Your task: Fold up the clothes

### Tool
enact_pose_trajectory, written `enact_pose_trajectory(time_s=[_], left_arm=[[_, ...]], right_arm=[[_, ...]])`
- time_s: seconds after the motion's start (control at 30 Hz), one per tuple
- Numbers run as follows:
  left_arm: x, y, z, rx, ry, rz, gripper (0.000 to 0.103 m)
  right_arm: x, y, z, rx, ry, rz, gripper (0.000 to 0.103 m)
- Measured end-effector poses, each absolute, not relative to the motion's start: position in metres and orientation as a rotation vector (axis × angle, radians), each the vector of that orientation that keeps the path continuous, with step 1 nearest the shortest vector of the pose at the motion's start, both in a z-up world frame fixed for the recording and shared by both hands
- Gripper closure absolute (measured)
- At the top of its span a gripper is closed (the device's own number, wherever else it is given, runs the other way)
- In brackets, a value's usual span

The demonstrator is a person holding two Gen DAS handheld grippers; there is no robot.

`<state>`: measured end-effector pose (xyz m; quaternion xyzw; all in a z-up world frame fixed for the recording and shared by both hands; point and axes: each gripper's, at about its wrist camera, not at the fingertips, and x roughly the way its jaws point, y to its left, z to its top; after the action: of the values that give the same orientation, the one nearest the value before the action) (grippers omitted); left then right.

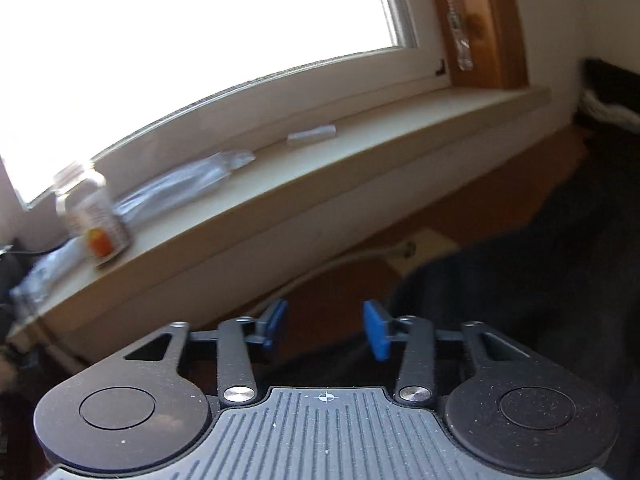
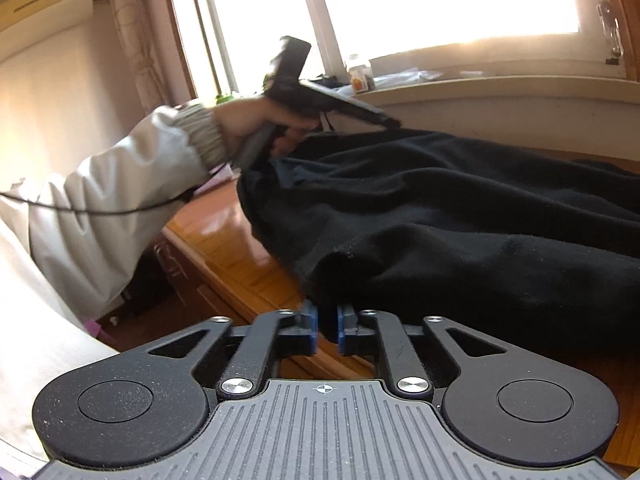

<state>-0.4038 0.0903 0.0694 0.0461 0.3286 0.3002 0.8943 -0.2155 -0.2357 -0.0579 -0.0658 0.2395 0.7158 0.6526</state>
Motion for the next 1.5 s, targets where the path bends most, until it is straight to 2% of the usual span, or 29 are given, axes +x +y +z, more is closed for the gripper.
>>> enact_pose_trajectory(time_s=[0.1, 0.17, 0.23, 0.27, 0.3, 0.33, 0.37, 0.5, 0.7, 0.83, 1.07, 1.2, 1.37, 1.5], left_arm=[[-0.436, 0.083, 0.070, 0.102, 0.697, 0.644, 0.041], [-0.458, 0.080, 0.067, 0.096, 0.713, 0.650, 0.040], [-0.473, 0.082, 0.061, 0.090, 0.736, 0.677, 0.041], [-0.477, 0.085, 0.057, 0.087, 0.751, 0.700, 0.044], [-0.481, 0.088, 0.053, 0.071, 0.761, 0.713, 0.050], [-0.484, 0.092, 0.050, 0.047, 0.764, 0.719, 0.054], [-0.487, 0.096, 0.048, 0.024, 0.767, 0.725, 0.056], [-0.492, 0.108, 0.040, -0.002, 0.757, 0.788, 0.067], [-0.484, 0.107, 0.046, 0.019, 0.729, 0.834, 0.066], [-0.477, 0.086, 0.058, 0.062, 0.675, 0.809, 0.044], [-0.417, 0.019, 0.062, 0.109, 0.609, 0.585, 0.031], [-0.381, -0.023, 0.059, 0.104, 0.581, 0.450, 0.031], [-0.368, -0.072, 0.060, 0.098, 0.560, 0.347, 0.029], [-0.370, -0.110, 0.061, 0.121, 0.547, 0.307, 0.028]], right_arm=[[-0.217, -0.235, -0.055, -0.133, 0.522, 1.616, 0.059], [-0.216, -0.232, -0.054, -0.110, 0.518, 1.613, 0.052], [-0.216, -0.227, -0.056, -0.092, 0.514, 1.600, 0.053], [-0.215, -0.226, -0.056, -0.085, 0.520, 1.601, 0.056], [-0.214, -0.225, -0.057, -0.078, 0.529, 1.605, 0.074], [-0.214, -0.224, -0.057, -0.071, 0.537, 1.610, 0.088], [-0.213, -0.224, -0.057, -0.064, 0.546, 1.614, 0.096], [-0.216, -0.227, -0.056, -0.076, 0.575, 1.650, 0.097], [-0.222, -0.237, -0.059, -0.148, 0.597, 1.659, 0.098], [-0.216, -0.250, -0.053, -0.123, 0.589, 1.632, 0.095], [-0.194, -0.273, -0.042, -0.191, 0.502, 1.459, 0.084], [-0.182, -0.283, -0.040, -0.297, 0.399, 1.316, 0.072], [-0.173, -0.285, -0.044, -0.390, 0.333, 1.217, 0.070], [-0.171, -0.283, -0.049, -0.398, 0.321, 1.208, 0.063]])
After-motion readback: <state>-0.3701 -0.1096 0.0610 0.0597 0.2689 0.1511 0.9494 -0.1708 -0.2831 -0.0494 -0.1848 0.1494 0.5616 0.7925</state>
